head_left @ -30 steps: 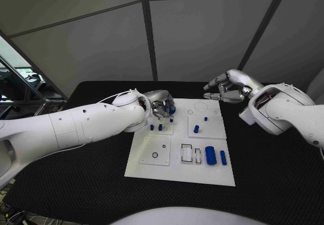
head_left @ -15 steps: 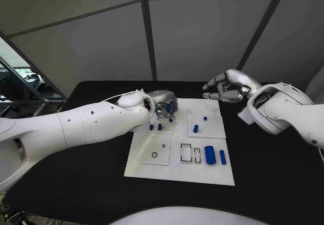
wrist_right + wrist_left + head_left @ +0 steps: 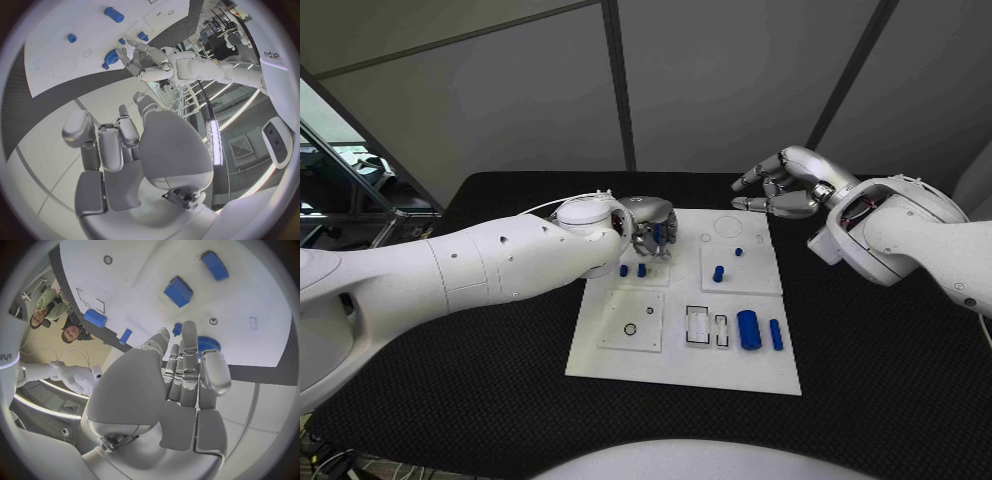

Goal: Assemble the parts on the task board

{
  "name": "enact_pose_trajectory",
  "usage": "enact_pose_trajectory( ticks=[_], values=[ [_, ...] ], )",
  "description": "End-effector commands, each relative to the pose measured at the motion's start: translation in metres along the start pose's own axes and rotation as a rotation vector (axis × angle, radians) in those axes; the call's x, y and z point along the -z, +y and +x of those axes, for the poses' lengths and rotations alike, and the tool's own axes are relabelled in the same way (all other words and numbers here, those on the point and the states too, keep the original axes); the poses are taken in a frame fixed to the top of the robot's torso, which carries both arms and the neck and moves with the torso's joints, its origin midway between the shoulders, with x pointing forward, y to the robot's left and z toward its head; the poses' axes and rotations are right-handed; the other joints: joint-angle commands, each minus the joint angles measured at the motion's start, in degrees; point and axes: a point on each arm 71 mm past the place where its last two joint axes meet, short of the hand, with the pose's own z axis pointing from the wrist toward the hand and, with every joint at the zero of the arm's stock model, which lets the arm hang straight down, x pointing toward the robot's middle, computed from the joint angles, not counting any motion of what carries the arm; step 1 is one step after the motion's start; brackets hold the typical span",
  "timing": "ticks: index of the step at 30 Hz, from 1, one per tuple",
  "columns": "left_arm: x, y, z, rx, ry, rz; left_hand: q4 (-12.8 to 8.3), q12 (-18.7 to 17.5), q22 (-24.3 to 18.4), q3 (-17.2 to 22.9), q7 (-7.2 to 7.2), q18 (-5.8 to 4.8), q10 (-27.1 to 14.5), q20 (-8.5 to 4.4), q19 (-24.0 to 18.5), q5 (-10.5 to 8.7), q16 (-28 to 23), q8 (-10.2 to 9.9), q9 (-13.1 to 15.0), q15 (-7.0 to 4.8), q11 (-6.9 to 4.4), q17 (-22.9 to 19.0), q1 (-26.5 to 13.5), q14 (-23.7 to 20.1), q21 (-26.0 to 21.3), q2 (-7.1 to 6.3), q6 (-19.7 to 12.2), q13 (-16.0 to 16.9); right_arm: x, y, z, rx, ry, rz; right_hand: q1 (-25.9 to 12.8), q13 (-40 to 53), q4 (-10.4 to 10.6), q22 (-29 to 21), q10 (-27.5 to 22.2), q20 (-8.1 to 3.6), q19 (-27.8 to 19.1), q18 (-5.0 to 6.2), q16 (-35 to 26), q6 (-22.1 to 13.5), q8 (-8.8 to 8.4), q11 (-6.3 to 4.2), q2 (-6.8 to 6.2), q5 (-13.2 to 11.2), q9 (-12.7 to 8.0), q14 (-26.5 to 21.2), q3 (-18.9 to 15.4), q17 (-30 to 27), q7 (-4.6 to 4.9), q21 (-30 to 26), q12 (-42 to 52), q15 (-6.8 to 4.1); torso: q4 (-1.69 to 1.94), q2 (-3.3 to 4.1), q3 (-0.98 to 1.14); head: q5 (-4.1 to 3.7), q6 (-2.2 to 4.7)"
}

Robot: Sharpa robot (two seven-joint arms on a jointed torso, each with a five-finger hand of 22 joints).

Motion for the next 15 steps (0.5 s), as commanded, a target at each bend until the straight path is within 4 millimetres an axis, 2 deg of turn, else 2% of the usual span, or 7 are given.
enact_pose_trajectory(
  ticks=[1, 7, 15],
  values=[
    [-0.0010, -0.0003, 0.0017, -0.018, 0.030, -0.011, 0.0, -0.5, 0.1, 0.6, -0.01, -6.29, 0.6, 0.04, 0.4, -0.06, 0.3, -0.5, -0.2, 0.09, -0.02, 0.0, 0.1, 0.4, 0.3, -0.31, 0.5, -0.3, -0.0004, 0.0023, -0.0006, 0.005, -0.001, -0.010, 0.3, 0.1, 0.2, 0.1, -0.4, -0.16, -0.2, 0.81, -0.3, 0.1, -0.19, 0.07, 0.10, 0.3, 0.0, 2.6, 0.2, 0.6, 0.02, -0.2, 0.1, -0.43, 0.00, -0.03, -0.03, -0.13, 0.02],
    [-0.0024, 0.0015, 0.0025, -0.018, 0.040, -0.021, -0.4, -1.6, 0.8, 1.8, -0.06, -6.44, 1.6, -0.05, 0.9, -0.06, 0.6, -1.1, -0.6, 0.01, -0.08, -0.2, 0.4, 0.3, 0.8, -0.24, 1.4, -1.3, -0.0004, 0.0025, -0.0004, 0.005, 0.000, -0.011, 0.3, 0.1, 0.2, 0.1, -0.4, -0.16, -0.2, 0.81, -0.3, 0.1, -0.18, 0.07, 0.11, 0.4, 0.0, 2.6, 0.2, 0.6, 0.02, -0.2, 0.1, -0.43, -0.07, 0.01, 0.03, -0.12, -0.03],
    [-0.0041, 0.0022, 0.0035, -0.018, 0.041, -0.021, -0.8, -2.9, 1.3, 3.5, -0.22, -6.56, 3.2, -0.15, 1.2, -0.05, 1.0, -1.9, -1.0, -0.12, -0.21, -0.3, 0.6, 0.1, 1.2, -0.29, 2.6, -2.5, -0.0007, 0.0029, 0.0000, 0.005, 0.001, -0.012, 0.6, 0.2, 0.2, 0.2, -0.2, -0.18, 0.0, 0.78, -0.2, 0.1, -0.17, 0.06, 0.17, 1.1, 0.0, 2.7, 0.4, 0.8, 0.02, -0.1, 0.2, -0.44, 0.03, 0.00, -0.01, -0.19, -0.08]
  ],
)
